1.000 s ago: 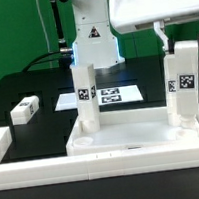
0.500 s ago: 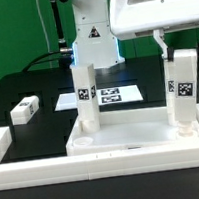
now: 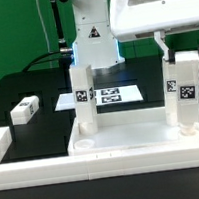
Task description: Assemble desk
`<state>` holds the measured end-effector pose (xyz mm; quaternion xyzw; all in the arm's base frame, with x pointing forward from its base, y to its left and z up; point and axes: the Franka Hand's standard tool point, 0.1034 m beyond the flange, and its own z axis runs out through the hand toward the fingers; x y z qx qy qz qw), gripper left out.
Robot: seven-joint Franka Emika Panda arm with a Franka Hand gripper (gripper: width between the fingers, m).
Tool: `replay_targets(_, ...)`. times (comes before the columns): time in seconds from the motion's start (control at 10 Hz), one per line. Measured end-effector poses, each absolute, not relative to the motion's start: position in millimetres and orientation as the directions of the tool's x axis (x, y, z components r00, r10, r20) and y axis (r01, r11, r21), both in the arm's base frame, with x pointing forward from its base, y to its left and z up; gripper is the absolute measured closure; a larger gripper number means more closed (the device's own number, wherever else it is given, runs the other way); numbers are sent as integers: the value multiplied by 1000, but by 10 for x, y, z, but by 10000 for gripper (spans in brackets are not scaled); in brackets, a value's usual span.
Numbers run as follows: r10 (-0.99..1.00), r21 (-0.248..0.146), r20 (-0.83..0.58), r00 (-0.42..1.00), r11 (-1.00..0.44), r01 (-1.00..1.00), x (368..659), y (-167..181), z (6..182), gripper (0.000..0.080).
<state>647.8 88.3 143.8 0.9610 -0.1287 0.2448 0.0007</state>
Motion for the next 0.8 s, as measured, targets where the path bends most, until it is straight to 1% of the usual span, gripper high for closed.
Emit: replay_targets(0.8, -235, -51, 464, 854, -970, -239, 6508, 898, 1441, 502)
